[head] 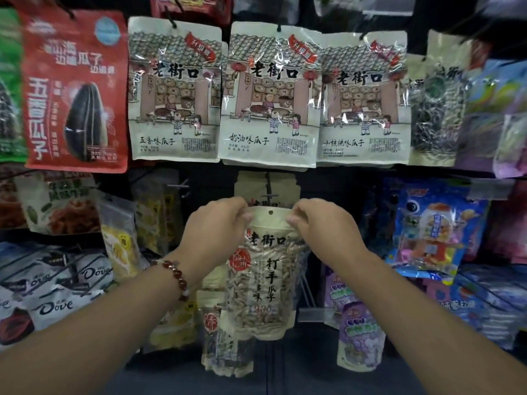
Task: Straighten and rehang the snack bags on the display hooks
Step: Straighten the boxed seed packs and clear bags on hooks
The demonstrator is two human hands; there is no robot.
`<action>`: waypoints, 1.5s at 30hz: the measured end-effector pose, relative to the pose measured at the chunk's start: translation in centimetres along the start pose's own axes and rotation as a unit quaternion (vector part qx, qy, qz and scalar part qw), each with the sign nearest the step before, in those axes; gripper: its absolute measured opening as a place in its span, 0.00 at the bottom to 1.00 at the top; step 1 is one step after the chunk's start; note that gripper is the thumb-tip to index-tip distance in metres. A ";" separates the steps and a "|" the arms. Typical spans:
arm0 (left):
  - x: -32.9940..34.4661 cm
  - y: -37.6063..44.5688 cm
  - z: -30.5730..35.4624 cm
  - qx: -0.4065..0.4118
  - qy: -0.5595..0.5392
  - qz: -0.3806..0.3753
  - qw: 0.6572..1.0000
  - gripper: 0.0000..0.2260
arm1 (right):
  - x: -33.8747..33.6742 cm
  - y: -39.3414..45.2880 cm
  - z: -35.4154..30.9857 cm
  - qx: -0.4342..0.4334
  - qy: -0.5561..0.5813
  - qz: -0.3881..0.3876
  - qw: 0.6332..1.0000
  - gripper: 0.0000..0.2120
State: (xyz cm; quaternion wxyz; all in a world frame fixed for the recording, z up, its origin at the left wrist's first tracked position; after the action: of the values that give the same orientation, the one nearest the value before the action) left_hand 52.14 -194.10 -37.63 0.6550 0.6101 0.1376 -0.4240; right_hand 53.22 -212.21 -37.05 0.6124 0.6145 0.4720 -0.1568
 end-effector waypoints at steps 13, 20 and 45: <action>5.6 5.1 -3.2 -0.053 -0.005 -0.020 0.998 0.12 | 5.1 6.2 3.6 0.058 -0.053 -0.023 0.997 0.10; 5.5 4.5 -4.1 -0.059 -0.037 0.025 0.997 0.07 | 5.1 6.4 3.2 0.029 -0.024 0.016 0.999 0.10; 9.4 -7.9 -4.2 0.007 0.198 -0.129 0.972 0.33 | 8.9 -5.3 -2.8 -0.077 -0.105 -0.035 0.991 0.39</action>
State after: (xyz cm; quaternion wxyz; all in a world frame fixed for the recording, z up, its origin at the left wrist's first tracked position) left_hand 53.51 -193.04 -50.50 0.5505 0.6636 0.3386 -0.3768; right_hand 52.57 -207.28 -46.54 0.6985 0.5287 0.4367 -0.2046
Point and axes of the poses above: each hand's wrist, its own y-axis towards the middle knuckle, its own x-axis out of the palm, z = x × y, the point moved 7 cm from there along y, towards the middle knuckle, and after that the axes turned 3 degrees about x, right-handed, at the moved point
